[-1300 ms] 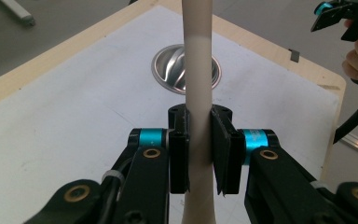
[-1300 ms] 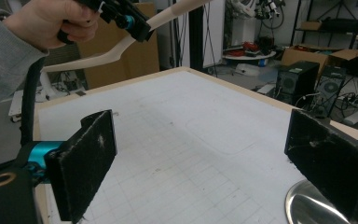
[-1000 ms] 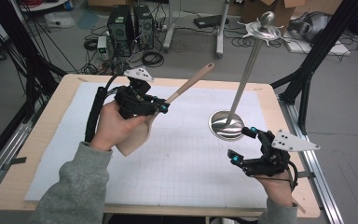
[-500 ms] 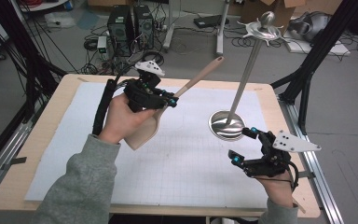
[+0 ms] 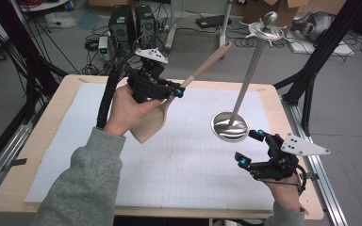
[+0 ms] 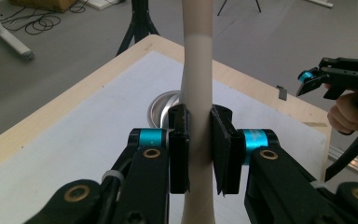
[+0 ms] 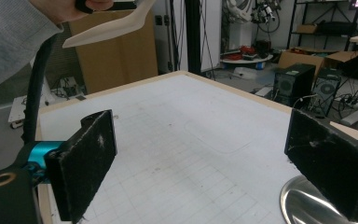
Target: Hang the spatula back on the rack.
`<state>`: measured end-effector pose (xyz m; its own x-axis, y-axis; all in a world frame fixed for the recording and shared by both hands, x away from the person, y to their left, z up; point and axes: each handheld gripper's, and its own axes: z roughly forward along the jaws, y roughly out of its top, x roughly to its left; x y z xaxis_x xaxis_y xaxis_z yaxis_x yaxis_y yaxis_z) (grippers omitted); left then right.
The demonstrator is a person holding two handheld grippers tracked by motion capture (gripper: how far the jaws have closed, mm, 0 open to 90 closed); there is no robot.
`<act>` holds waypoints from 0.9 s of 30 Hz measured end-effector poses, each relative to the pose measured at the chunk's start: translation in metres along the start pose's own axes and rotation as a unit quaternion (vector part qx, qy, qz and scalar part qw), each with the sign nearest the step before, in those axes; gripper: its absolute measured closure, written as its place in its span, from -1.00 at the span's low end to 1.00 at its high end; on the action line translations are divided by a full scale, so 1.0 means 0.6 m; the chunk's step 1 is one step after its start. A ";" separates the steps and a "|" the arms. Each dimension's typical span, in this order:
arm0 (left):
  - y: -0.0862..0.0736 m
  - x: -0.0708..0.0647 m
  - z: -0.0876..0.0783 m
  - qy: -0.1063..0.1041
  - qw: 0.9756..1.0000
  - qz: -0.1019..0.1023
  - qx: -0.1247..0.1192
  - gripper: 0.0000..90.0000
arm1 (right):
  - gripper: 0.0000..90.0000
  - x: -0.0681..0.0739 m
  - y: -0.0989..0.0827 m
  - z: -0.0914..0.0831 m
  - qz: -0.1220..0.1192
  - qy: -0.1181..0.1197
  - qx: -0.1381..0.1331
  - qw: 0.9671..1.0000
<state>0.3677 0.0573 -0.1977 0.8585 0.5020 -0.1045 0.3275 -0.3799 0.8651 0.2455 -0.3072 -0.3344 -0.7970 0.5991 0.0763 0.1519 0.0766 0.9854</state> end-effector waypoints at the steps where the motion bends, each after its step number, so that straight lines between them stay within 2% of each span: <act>1: 0.003 0.000 -0.001 -0.002 1.000 0.002 -0.001 0.73 | -0.82 0.000 0.000 -0.001 0.001 -0.001 0.000 1.000; 12: 0.032 -0.016 -0.007 -0.007 1.000 0.019 -0.008 0.73 | -0.82 0.000 -0.001 -0.009 0.003 -0.003 -0.004 1.000; 17: 0.041 -0.022 -0.004 -0.010 1.000 0.020 -0.011 0.73 | -0.82 0.001 -0.001 -0.015 0.003 -0.006 -0.008 1.000; 21: 0.046 -0.025 0.004 -0.015 1.000 0.021 -0.005 0.73 | -0.82 0.002 -0.001 -0.020 0.005 -0.009 -0.013 1.000; 23: 0.047 -0.027 0.012 -0.007 1.000 0.024 0.003 0.73 | -0.82 0.002 -0.002 -0.022 0.008 -0.009 -0.009 1.000; 27: 0.049 -0.025 0.019 -0.011 1.000 0.022 0.000 0.73 | -0.82 0.002 -0.002 -0.026 0.006 -0.010 -0.011 1.000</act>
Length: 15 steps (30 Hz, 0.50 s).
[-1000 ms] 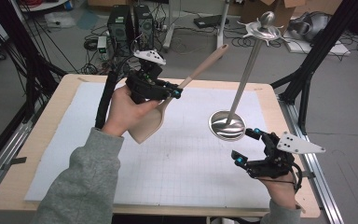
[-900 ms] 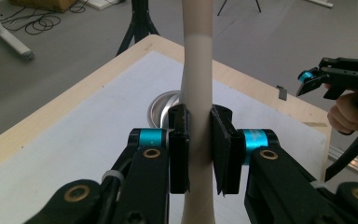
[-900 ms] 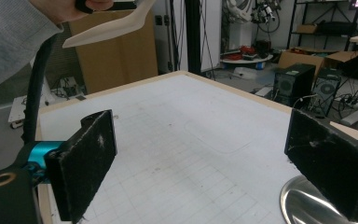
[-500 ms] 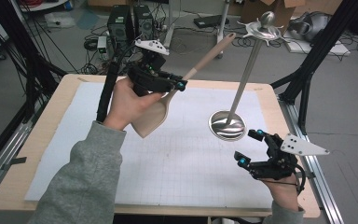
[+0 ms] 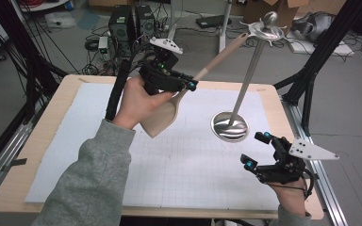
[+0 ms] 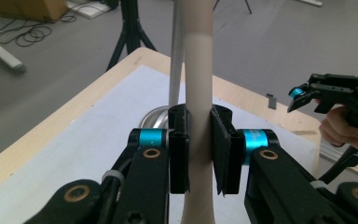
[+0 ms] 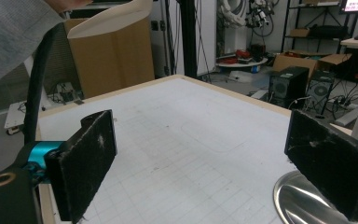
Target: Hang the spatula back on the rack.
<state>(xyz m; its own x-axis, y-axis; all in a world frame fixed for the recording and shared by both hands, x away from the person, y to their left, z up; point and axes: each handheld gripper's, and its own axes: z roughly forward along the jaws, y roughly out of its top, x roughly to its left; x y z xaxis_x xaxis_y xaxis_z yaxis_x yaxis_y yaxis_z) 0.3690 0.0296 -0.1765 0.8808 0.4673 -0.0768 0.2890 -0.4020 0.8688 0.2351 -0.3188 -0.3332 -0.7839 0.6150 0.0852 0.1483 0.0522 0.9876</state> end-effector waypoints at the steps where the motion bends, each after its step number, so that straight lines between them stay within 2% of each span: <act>1: 0.000 0.000 0.002 -0.001 1.000 -0.002 -0.001 0.73 | -0.82 -0.001 0.000 -0.001 -0.001 -0.001 0.000 1.000; 15: -0.003 0.002 0.035 -0.013 1.000 0.000 0.016 0.73 | -0.82 0.001 -0.003 -0.008 0.002 -0.005 0.003 1.000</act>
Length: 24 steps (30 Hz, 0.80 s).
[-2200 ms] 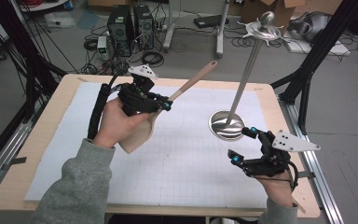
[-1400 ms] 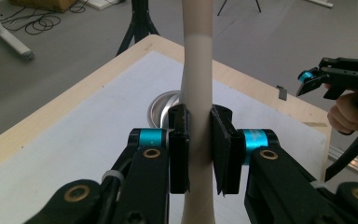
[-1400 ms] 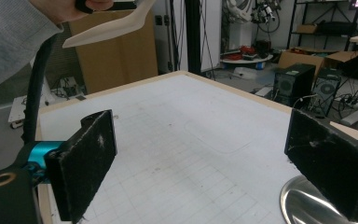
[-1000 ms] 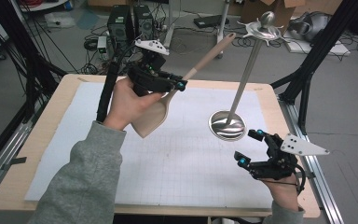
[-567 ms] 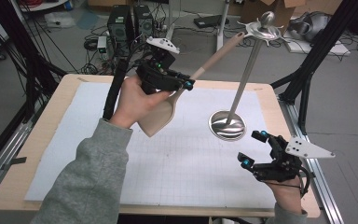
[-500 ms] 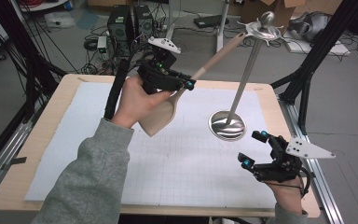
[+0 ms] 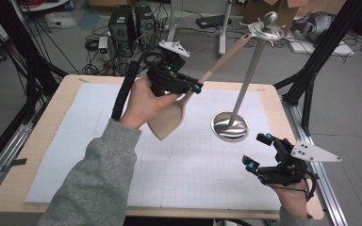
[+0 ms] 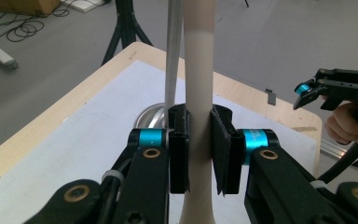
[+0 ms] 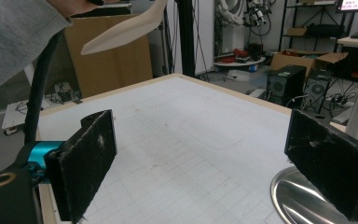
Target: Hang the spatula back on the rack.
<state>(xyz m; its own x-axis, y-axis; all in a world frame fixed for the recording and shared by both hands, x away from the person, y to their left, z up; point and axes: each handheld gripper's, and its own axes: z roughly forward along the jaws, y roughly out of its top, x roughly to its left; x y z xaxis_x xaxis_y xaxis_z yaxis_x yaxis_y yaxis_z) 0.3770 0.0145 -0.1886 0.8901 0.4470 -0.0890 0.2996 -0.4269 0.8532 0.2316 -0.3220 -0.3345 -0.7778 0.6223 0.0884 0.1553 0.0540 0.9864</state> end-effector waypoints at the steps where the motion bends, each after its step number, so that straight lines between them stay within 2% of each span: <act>1: -0.001 0.001 0.003 0.000 1.000 0.000 0.003 0.73 | -0.82 0.000 0.000 -0.001 0.000 -0.002 0.000 1.000; 5: -0.006 0.006 0.019 -0.004 1.000 -0.004 0.007 0.73 | -0.82 -0.001 -0.002 -0.002 0.000 -0.002 0.002 1.000; 8: -0.007 0.007 0.030 0.001 1.000 -0.002 0.014 0.73 | -0.82 0.000 -0.001 -0.004 0.000 -0.002 -0.001 1.000; 13: -0.007 0.009 0.043 -0.006 1.000 -0.006 0.011 0.73 | -0.82 0.000 -0.002 -0.006 0.001 -0.005 -0.002 1.000; 24: -0.008 0.019 0.077 -0.014 1.000 -0.008 0.020 0.73 | -0.82 -0.001 -0.004 -0.007 0.001 -0.005 -0.002 1.000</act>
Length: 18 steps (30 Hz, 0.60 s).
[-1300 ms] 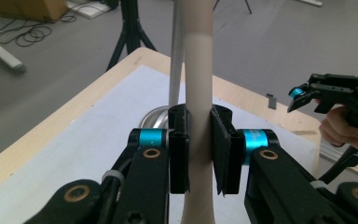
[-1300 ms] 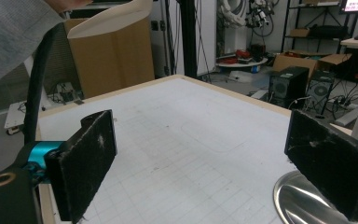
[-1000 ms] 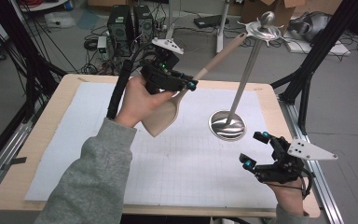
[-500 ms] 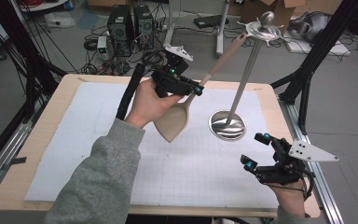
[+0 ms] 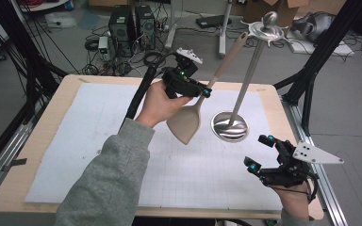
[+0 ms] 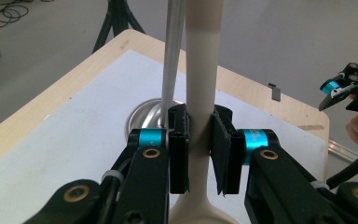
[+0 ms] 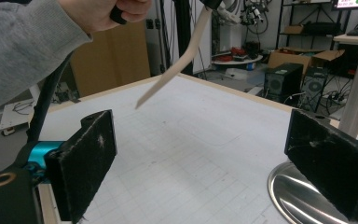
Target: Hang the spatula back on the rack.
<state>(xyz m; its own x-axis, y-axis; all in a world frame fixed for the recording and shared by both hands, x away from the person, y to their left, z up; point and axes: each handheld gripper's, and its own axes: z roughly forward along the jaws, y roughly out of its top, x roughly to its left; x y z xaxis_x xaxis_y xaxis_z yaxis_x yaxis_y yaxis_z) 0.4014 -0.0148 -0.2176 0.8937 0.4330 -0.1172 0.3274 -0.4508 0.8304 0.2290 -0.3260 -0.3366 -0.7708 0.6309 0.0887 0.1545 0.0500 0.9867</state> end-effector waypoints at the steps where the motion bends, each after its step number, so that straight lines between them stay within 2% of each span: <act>1: 0.000 0.000 0.002 -0.001 1.000 0.001 0.003 0.73 | -0.82 0.000 0.000 0.000 0.001 0.000 0.001 1.000; 11: 0.006 0.008 0.037 -0.017 1.000 -0.004 0.004 0.72 | -0.82 -0.004 -0.004 -0.003 0.007 -0.003 0.002 1.000; 18: 0.007 0.011 0.050 -0.021 1.000 -0.002 0.004 0.72 | -0.82 -0.007 -0.007 -0.003 0.011 -0.003 0.006 1.000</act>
<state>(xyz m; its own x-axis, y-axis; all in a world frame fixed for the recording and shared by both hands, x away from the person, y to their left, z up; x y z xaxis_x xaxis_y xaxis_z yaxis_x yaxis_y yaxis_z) 0.4177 -0.0373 -0.2312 0.9045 0.4016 -0.1436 0.3333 -0.4556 0.8254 0.2304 -0.3299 -0.3409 -0.7637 0.6363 0.1088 0.1781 0.0456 0.9830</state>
